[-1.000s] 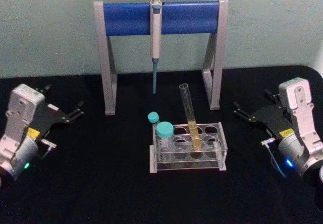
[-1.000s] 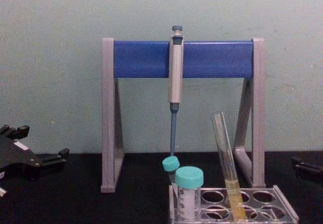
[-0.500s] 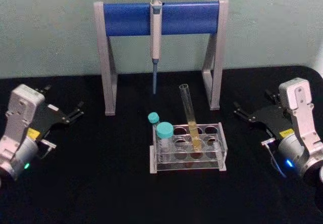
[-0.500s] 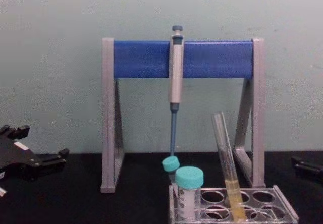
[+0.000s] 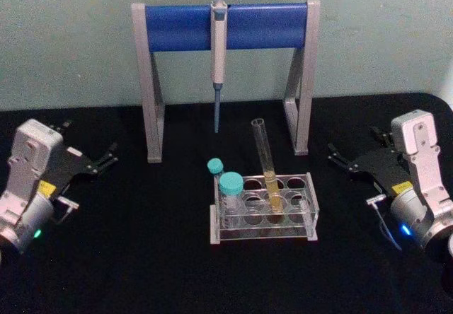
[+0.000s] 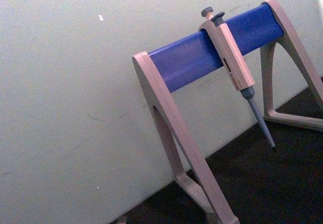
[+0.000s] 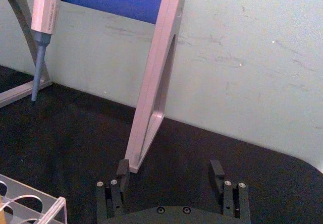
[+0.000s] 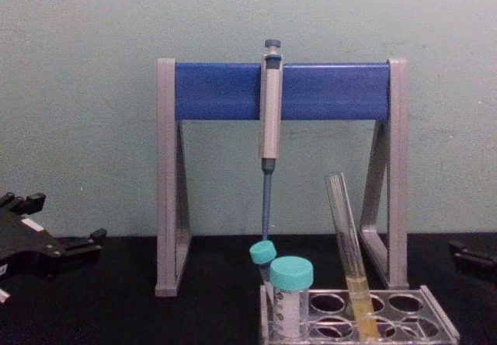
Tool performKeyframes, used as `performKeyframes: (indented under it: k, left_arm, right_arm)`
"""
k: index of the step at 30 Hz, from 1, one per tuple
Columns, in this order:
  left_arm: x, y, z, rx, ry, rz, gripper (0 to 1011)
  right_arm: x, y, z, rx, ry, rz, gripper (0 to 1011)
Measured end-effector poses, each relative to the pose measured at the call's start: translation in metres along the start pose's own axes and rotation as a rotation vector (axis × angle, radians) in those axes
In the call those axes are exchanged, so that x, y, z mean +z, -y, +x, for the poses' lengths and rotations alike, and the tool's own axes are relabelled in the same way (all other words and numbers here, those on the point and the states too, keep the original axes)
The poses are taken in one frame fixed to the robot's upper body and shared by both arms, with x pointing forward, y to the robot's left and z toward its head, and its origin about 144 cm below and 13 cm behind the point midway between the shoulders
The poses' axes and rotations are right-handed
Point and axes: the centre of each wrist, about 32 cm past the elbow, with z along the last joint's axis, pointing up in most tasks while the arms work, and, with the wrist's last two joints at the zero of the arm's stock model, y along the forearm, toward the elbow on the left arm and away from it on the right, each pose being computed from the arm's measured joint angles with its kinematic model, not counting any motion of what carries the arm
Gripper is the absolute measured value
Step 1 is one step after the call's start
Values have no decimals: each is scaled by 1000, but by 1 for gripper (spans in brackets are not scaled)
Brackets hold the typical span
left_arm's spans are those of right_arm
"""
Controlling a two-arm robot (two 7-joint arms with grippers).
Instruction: Pick up the test tube from the test tube rack, shake it, then place it back into the test tube rack.
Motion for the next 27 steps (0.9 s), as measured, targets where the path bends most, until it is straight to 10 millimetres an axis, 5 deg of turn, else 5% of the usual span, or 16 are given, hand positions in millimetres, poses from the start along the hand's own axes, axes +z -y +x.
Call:
performKeyframes:
  k: [27]
  left_arm:
    - [0,0,0,0,0,0,1001]
  right_arm:
    - [0,0,0,0,0,0,1000]
